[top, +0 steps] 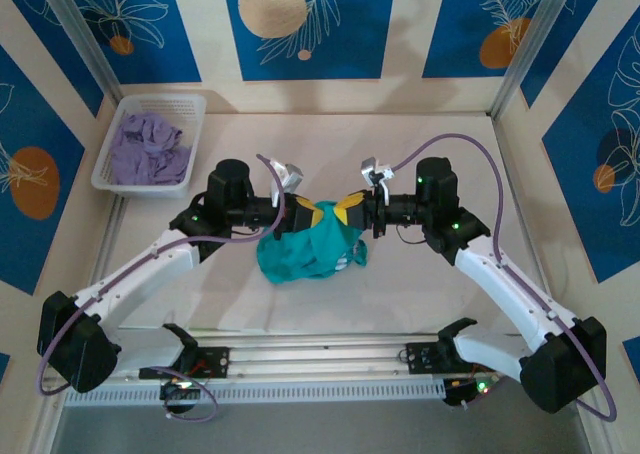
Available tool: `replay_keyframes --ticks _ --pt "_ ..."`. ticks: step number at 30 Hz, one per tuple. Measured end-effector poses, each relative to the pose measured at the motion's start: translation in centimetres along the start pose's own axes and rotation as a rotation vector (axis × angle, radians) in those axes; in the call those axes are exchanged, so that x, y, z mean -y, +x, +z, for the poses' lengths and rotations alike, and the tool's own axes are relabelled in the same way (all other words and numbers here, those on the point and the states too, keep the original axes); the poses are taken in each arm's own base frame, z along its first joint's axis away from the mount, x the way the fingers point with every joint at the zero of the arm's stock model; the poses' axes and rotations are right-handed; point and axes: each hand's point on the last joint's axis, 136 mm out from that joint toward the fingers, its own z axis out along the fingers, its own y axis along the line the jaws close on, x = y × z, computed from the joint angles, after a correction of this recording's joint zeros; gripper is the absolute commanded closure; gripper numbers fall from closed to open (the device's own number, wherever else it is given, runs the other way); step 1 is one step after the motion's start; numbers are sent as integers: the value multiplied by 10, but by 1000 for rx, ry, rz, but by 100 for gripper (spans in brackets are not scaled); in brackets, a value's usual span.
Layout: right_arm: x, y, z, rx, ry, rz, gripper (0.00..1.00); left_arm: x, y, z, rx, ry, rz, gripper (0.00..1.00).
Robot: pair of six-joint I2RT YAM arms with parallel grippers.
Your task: Fold the inside-out t-shirt
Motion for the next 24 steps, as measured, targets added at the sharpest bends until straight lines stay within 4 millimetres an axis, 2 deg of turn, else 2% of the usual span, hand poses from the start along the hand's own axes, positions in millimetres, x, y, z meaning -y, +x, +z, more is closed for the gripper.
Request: replay_keyframes --ticks 3,10,20,24 --pt "-1 0 0 0 -2 5 100 0 0 0 0 0 0 89" --pt "-1 0 0 -1 -7 6 100 0 0 0 0 0 -3 79" --pt "-4 -1 -10 6 16 -1 100 0 0 -1 4 -7 -4 77" --pt "-3 -2 -15 12 31 -4 100 1 -2 -4 12 -17 7 82"
